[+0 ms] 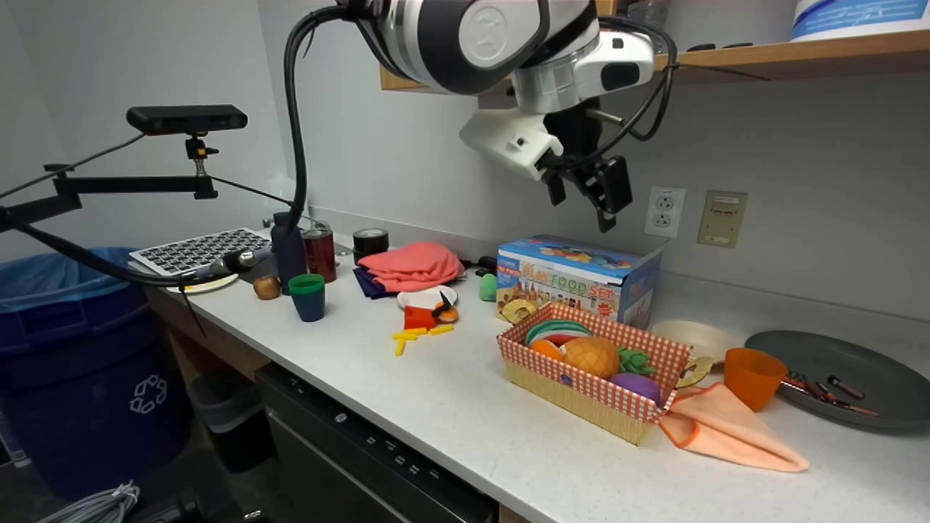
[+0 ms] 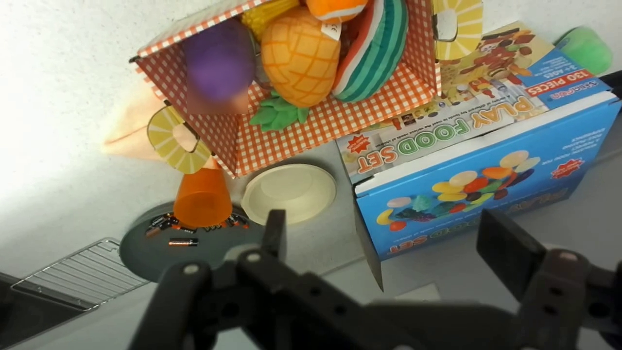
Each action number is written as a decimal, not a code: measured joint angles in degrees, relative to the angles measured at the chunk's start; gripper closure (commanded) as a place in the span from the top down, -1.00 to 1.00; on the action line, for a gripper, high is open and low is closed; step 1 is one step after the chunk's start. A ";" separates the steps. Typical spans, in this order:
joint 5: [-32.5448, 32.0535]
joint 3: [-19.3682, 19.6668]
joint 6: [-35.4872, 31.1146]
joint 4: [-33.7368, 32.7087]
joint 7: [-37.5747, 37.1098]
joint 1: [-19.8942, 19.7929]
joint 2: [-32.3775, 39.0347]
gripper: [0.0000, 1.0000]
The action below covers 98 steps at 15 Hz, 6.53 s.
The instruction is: Open the cabinet door and put some of the fruits plush toy inside and close it
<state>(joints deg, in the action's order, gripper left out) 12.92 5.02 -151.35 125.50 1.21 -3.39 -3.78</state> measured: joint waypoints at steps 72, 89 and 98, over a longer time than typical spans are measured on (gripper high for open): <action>6.32 2.94 -3.65 -10.96 7.84 1.89 -12.79 -0.93; 13.12 2.41 -15.74 -28.89 6.24 4.61 7.10 -0.93; 13.12 3.51 -15.75 -33.17 2.97 4.26 10.73 0.84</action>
<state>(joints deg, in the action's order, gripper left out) 26.04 8.53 -167.10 92.33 4.18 0.87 6.95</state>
